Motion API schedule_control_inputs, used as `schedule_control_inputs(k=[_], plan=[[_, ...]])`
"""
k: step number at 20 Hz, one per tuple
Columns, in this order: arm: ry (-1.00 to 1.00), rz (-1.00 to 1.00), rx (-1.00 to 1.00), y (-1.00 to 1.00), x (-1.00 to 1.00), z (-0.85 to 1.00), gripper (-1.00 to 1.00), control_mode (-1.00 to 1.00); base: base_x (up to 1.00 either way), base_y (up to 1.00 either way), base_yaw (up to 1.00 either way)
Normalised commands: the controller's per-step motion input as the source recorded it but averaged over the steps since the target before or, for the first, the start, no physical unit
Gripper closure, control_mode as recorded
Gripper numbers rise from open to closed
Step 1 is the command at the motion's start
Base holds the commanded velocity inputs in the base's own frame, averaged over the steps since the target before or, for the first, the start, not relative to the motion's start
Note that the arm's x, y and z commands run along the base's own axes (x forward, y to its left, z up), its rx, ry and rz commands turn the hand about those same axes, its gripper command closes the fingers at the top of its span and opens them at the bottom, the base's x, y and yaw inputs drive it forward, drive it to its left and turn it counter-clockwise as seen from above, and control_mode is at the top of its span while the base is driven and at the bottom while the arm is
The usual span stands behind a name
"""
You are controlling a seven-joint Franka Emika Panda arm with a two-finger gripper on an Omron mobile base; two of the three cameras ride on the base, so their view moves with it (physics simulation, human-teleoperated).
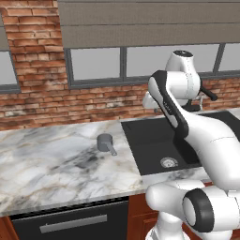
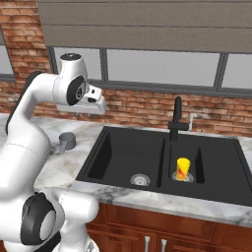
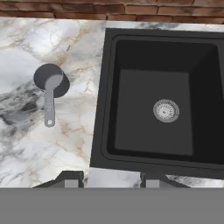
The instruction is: Move any existing items from the left basin to the right basin for drying. Then move the measuring cup from the counter to the left basin of the sink for washing.
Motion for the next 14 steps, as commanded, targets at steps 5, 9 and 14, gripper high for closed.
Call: schedule_control_inputs(k=[5, 9, 14], plan=[[0.02, 0.00, -0.06, 0.02, 0.00, -0.13, -1.00, -1.00, 0.00, 0.00, 0.00], [0.02, 0.00, -0.05, 0.18, -0.03, -0.36, -1.00, -1.00, 0.00, 0.00, 0.00], [0.00, 0.03, -0.04, 0.65, -0.03, -0.51, -1.00, -1.00, 0.00, 0.00, 0.00]])
